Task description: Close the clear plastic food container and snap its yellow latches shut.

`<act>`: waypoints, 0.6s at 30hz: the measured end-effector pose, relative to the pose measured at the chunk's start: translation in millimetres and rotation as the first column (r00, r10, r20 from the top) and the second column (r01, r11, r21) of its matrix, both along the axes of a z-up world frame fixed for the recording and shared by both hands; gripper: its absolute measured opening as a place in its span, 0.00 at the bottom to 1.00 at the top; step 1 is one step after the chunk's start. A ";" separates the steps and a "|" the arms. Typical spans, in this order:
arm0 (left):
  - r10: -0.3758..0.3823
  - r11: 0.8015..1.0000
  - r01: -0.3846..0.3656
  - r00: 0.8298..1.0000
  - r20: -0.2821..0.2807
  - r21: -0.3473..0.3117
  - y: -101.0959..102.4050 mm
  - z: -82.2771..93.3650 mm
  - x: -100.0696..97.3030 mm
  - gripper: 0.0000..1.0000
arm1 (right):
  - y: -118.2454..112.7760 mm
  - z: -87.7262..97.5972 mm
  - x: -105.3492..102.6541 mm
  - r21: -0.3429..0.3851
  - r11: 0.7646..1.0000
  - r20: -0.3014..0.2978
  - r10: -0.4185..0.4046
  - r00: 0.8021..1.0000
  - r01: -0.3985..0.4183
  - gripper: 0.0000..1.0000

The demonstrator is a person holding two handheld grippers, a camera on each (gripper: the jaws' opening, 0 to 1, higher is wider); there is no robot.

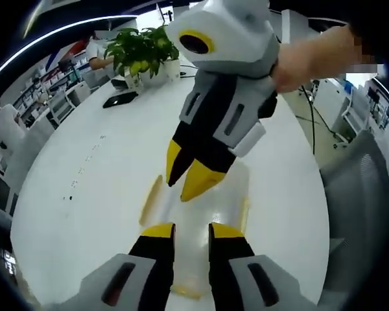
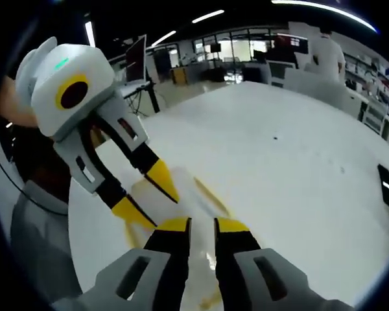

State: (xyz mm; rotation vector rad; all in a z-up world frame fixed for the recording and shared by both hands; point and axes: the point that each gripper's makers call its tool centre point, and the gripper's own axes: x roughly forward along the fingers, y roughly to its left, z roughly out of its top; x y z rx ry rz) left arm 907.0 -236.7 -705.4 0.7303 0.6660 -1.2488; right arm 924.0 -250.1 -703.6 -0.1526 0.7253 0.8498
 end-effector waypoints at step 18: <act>-0.059 0.998 0.062 0.993 0.102 -0.019 -4.3 3.9 -2.5 0.11 | 6.3 1.2 4.3 -0.024 0.999 0.044 0.026 0.999 -0.025 0.10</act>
